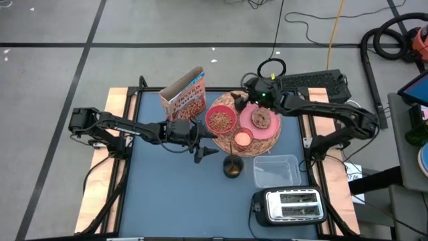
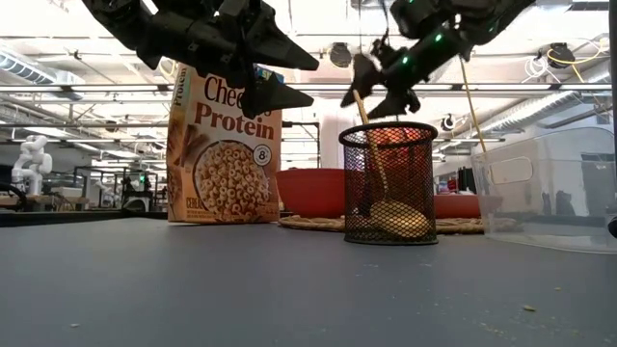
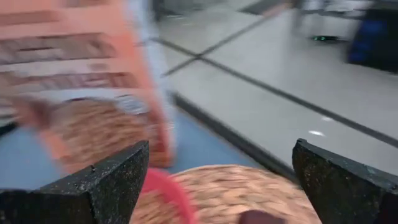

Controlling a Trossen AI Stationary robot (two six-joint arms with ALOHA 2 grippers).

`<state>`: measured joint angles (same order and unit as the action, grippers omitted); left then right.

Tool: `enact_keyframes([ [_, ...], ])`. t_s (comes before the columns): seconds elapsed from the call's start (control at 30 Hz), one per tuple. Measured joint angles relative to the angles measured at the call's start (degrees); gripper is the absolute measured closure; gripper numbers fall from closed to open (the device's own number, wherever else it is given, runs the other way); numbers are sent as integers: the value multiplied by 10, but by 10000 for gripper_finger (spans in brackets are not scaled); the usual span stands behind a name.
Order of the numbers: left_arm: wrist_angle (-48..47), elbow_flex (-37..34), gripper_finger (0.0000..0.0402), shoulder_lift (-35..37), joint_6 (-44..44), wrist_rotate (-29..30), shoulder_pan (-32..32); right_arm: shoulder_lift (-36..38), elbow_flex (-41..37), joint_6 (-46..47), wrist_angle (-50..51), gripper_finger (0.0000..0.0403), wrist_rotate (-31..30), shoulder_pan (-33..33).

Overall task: Arrange a breakfast setting
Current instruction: Put the gold spoon to the right of the brown woven mat

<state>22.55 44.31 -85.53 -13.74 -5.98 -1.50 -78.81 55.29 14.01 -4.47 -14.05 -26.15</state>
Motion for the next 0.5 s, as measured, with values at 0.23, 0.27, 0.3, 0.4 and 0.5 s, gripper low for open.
enact_keyframes([
  [0.23,0,0,64,0,0,0,0,68,-24,-17,11,22,196,0],
  [0.27,0,0,64,0,0,0,0,77,-31,-17,10,22,218,0],
  [0.3,0,0,64,0,0,0,0,86,-40,-17,10,22,241,0],
  [0.4,0,0,64,0,-3,0,1,110,-72,-12,10,22,284,1],
  [0.5,-1,0,64,0,-3,0,3,132,-112,-8,-6,22,294,8],
])
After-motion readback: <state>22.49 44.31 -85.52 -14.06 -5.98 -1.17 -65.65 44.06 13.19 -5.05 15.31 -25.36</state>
